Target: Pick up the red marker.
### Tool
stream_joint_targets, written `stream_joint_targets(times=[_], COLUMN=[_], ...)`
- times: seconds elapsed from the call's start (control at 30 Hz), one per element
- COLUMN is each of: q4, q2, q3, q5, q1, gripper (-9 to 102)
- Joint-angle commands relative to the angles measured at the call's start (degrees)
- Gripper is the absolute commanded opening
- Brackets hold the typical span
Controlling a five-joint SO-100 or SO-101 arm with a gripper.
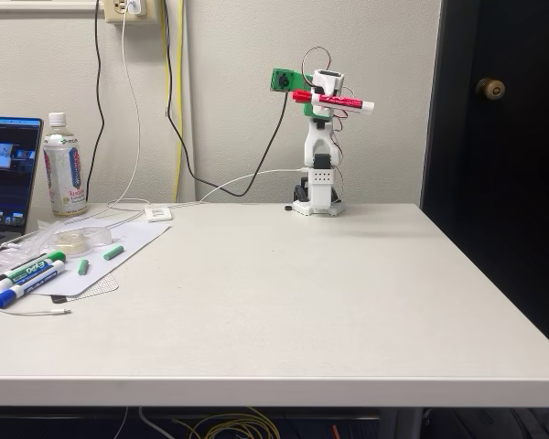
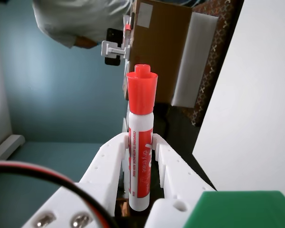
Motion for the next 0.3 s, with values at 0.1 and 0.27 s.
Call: stream_joint_targets(times=[0.1,0.27], q4=[0.0,0.0], q2=[-1.2,-1.3], q3=[-0.5,-0.5], q5=[1.6,2.7], q1=[0.6,1.0], gripper=[1,1])
